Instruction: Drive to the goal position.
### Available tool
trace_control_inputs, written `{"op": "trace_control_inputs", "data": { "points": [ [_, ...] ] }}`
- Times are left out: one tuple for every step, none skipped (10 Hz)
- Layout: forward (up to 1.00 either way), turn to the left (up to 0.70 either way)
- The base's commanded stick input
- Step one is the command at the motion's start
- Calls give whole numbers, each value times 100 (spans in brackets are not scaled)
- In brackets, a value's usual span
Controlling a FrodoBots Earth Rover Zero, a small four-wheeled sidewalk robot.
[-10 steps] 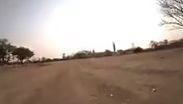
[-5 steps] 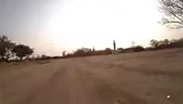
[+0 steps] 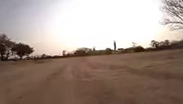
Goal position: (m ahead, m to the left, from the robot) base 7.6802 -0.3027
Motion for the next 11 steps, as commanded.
{"op": "trace_control_inputs", "data": {
  "points": [
    [70, 0],
    [70, 0],
    [70, 0],
    [70, 0],
    [70, 0],
    [70, 0],
    [70, 0],
    [70, 0],
    [70, 0],
    [70, 0],
    [70, 0]
  ]
}}
